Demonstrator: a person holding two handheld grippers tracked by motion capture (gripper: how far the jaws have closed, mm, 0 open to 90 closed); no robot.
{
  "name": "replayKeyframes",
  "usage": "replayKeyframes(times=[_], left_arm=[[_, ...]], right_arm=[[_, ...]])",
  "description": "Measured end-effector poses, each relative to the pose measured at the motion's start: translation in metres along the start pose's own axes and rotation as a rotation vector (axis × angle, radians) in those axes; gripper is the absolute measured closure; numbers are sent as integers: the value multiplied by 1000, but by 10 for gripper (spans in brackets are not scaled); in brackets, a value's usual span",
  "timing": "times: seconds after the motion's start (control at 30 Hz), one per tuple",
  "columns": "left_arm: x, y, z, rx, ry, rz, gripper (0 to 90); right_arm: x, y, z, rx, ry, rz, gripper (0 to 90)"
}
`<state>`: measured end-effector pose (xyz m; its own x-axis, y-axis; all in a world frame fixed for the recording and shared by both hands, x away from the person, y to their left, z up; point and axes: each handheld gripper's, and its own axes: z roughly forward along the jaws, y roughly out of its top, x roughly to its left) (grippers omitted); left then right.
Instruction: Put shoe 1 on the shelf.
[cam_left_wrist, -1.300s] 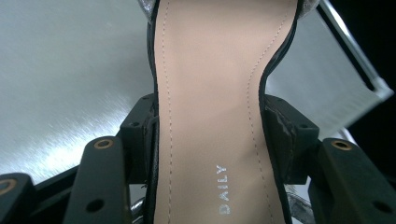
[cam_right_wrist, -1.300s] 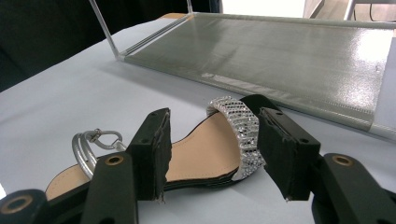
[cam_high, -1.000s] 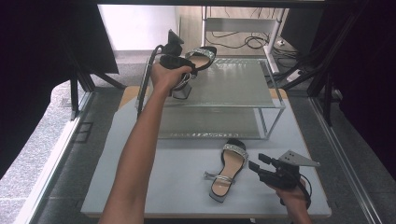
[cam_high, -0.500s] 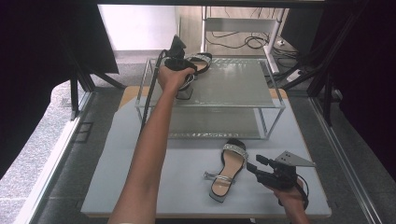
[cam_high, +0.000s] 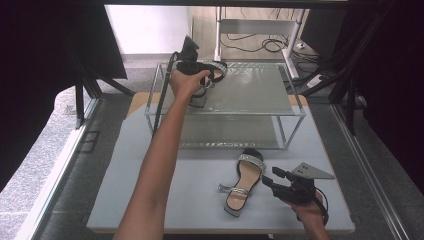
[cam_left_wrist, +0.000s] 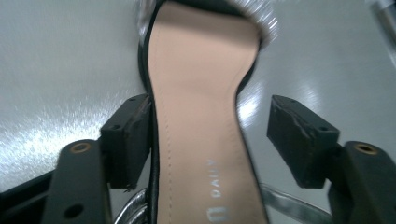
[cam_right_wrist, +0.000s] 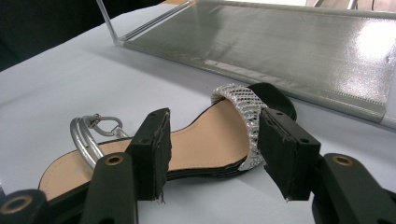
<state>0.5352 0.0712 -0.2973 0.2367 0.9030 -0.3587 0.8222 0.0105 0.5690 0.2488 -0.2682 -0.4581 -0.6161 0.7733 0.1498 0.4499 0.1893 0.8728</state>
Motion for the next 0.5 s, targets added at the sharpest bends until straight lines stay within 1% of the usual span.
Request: replayKeyframes(times=[0.03,0.07,0.1,0.13,0.17,0.2,0.23,0.3,0.33,0.4,0.5], left_arm=[[0,0,-5,-16,-13,1,286],[1,-2,-15,-33,-44,17,285],[1,-2,-15,-33,-44,17,284],[0,-4,-20,-37,-47,39,284],[-2,-10,-33,-56,-52,83,289],[-2,-10,-33,-56,-52,83,295],[-3,-15,-39,-72,-69,91,295],[-2,-25,-52,-80,-120,118,297],[-2,-31,-58,-84,-131,132,297],[-3,-45,-71,-94,-142,181,307],[-4,-67,-88,-105,-175,248,311]], right_arm=[[0,0,1,2,0,0,449],[0,0,0,1,-1,1,449],[0,0,0,1,-1,1,449],[0,0,0,0,-1,0,449],[-1,1,-1,-3,-2,-2,450],[-1,1,-1,-3,-2,-2,450],[0,2,-2,-10,3,-1,450],[1,4,-3,-18,11,-18,451],[1,4,-3,-18,11,-18,451],[3,6,-3,-17,15,-21,452],[6,7,-1,-17,17,-27,452]])
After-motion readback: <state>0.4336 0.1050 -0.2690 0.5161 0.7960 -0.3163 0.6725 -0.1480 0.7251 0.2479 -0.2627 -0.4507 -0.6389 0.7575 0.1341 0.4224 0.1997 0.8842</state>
